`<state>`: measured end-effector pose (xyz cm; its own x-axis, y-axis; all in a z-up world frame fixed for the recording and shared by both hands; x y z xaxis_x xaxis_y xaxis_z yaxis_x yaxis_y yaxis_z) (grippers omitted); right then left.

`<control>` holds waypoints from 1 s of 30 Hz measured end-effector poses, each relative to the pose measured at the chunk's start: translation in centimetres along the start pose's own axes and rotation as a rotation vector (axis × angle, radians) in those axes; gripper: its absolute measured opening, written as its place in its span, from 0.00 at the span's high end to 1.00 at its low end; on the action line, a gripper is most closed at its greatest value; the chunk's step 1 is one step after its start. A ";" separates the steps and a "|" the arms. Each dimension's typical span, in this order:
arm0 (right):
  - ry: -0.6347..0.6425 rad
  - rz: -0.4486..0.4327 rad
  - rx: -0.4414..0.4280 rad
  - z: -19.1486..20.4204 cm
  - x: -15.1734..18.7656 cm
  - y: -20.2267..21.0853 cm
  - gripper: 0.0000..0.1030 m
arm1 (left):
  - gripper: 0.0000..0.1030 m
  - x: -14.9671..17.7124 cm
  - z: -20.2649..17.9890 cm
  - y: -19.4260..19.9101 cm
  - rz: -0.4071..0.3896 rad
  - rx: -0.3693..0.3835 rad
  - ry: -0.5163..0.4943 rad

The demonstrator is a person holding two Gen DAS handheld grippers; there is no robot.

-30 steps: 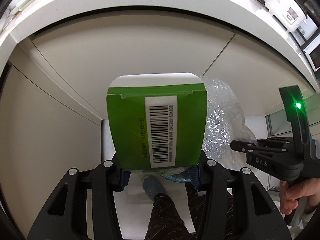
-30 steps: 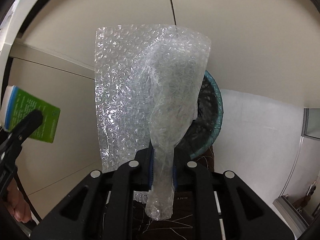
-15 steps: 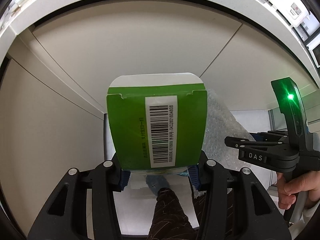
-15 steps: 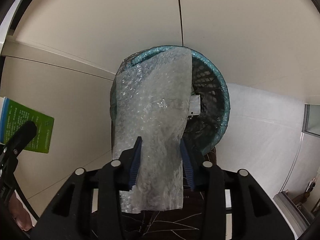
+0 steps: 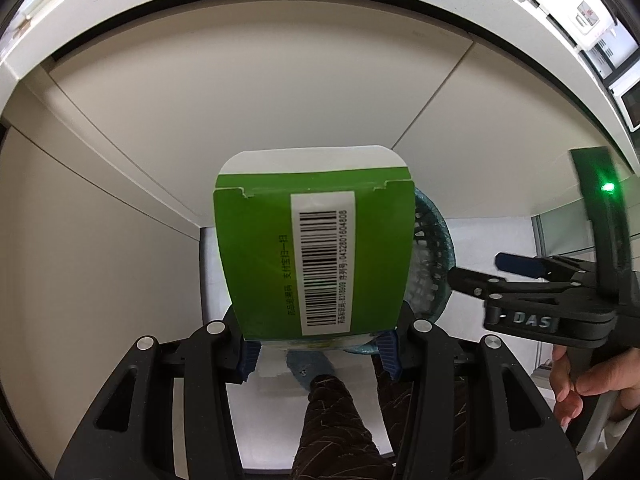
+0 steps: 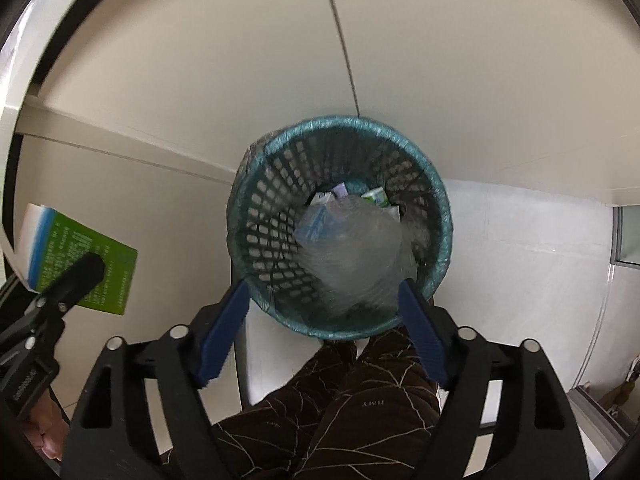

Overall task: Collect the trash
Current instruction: 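Lower the bubble wrap into the wastebasket and open the right tool, then lower the green medicine box into the wastebasket and open the left tool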

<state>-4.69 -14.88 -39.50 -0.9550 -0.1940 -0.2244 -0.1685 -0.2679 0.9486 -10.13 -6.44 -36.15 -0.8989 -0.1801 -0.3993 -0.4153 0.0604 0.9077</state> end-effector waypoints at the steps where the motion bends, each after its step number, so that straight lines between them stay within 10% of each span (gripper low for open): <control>1: -0.005 -0.018 0.005 -0.4 -0.2 0.5 0.22 | 0.55 0.0 -0.1 -0.1 0.002 0.002 0.000; 30: -0.075 -0.240 0.065 -8.9 -3.9 9.7 0.07 | 0.48 -0.8 -5.9 -4.3 0.133 0.058 -0.059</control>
<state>-0.38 -25.11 -31.41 -0.9005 -0.0613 -0.4304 -0.4060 -0.2360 0.8829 -6.76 -12.37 -38.95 -0.9523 -0.1090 -0.2850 -0.2983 0.1368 0.9446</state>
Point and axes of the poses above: each gripper's, at about its wrist camera, not at the fingertips, and y roughly against the way its jaws point, z to its left, x to its underside, the point moved 9 cm from there along -y, roughly the way its jaws point, and after that the axes turned 11 degrees about -z, right-handed, at the moved point
